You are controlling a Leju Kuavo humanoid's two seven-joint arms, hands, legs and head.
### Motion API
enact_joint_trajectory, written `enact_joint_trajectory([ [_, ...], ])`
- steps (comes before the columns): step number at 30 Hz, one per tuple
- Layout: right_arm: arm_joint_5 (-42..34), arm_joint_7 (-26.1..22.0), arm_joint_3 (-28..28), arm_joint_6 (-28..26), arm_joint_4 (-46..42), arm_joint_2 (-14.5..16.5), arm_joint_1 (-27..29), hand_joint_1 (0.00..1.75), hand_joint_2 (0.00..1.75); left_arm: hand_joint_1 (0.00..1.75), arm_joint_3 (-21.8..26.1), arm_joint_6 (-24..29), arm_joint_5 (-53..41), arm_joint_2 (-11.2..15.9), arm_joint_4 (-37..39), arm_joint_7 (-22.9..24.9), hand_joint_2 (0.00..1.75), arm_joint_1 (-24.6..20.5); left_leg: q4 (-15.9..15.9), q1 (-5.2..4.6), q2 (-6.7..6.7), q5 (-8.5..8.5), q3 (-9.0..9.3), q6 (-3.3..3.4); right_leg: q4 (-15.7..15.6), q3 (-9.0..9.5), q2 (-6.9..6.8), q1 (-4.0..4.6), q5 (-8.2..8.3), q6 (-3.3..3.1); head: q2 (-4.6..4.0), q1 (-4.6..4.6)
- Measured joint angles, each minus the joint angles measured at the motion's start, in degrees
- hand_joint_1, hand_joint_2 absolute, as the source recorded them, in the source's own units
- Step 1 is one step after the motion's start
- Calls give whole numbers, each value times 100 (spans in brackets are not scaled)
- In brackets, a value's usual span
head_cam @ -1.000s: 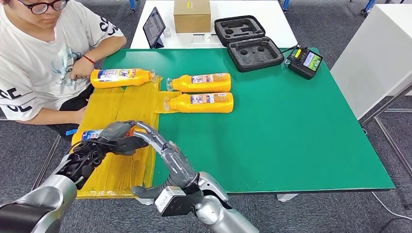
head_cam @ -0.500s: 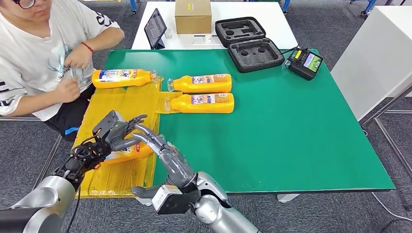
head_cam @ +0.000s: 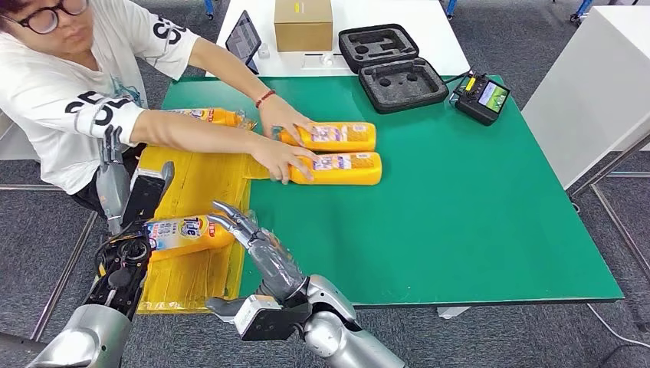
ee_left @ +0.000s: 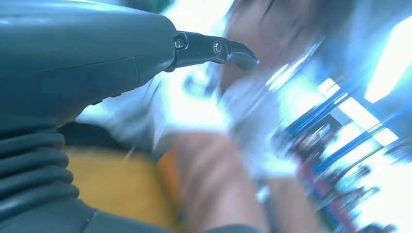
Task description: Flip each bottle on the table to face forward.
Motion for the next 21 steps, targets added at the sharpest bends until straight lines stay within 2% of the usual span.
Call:
enact_joint_trajectory([
  [3, -23, 0, 15, -30, 38, -3, -12, 0, 175, 0, 25, 118, -262, -39, -689, -3, 175, 222, -1, 1, -2, -1, -5, 0, 0, -2, -1, 0, -2, 0, 0, 1],
  [11, -85, -17, 63, -85, 99, -7, -29, 0, 175, 0, 92, 129, -395, -145, -1842, 7, 175, 608, 0, 0, -1, -1, -6, 0, -1, -4, 0, -1, 0, 2, 0, 0],
  [17, -55, 10, 65, -272, 127, -89, -51, 0, 175, 0, 108, 134, 542, -414, -3438, 5, 175, 1087, 0, 0, -1, -6, -7, -3, -2, -7, 1, -2, -1, 2, 0, 1],
  [21, -38, 41, 64, -297, 127, -136, -64, 0, 175, 0, 104, 134, 716, -512, -4038, 6, 175, 1277, 0, 0, -1, -8, -8, -5, -3, -8, 1, -2, -2, 2, 0, 1],
])
